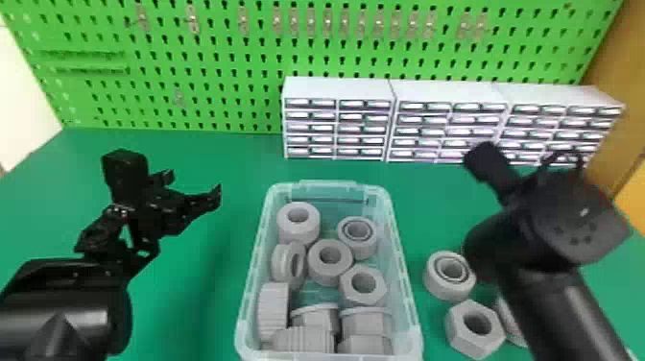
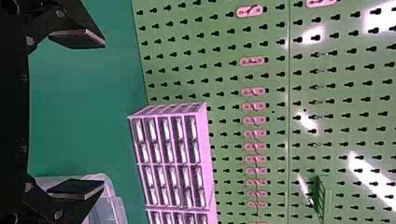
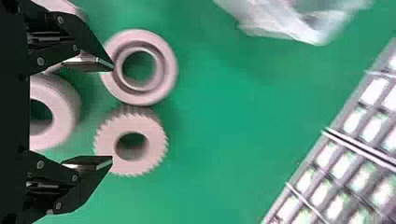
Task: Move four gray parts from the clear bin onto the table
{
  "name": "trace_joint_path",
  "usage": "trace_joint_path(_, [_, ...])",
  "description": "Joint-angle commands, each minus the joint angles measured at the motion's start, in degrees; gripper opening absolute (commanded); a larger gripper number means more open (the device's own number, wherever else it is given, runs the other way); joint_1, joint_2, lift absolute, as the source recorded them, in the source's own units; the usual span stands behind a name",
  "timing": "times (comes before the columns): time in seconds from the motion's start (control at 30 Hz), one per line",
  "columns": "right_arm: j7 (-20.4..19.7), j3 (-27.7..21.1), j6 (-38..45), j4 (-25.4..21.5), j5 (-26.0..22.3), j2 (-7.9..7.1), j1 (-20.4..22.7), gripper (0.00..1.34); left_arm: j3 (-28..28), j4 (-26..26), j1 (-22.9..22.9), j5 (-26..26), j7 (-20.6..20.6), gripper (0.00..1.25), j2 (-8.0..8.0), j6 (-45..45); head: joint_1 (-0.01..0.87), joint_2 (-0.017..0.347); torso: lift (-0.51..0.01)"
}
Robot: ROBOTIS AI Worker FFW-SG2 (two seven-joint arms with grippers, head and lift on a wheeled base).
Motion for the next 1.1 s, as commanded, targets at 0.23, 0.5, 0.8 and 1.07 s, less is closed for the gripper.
trace_joint_path(0.23, [-5.2, -15.2, 0.1, -2.9, -11.4, -0.47, -4.7, 0.79, -0.1, 0.3, -0.4, -0.2, 0.0, 1.04, -0.08, 0.0, 0.678, 0.034, -0.050])
trace_joint_path(0.5, [-21.5, -22.9, -4.1, -2.7, -37.0, 0.23, -5.5, 0.79, 0.3, 0.3, -0.1, -0.2, 0.0, 1.04, 0.00, 0.0, 0.678, 0.034, -0.050])
trace_joint_path(0.8, [-35.7, -26.3, -16.9, 0.6, -57.9, 1.81, -4.2, 0.79, 0.4, 0.3, 0.0, -0.2, 0.0, 1.04, 0.00, 0.0, 0.678, 0.034, -0.050])
trace_joint_path(1.07, [-42.7, -28.5, -27.7, 2.3, -68.9, 2.87, -1.0, 0.79, 0.4, 0.3, -0.3, -0.1, 0.0, 1.04, 0.00, 0.0, 0.678, 0.034, -0.050])
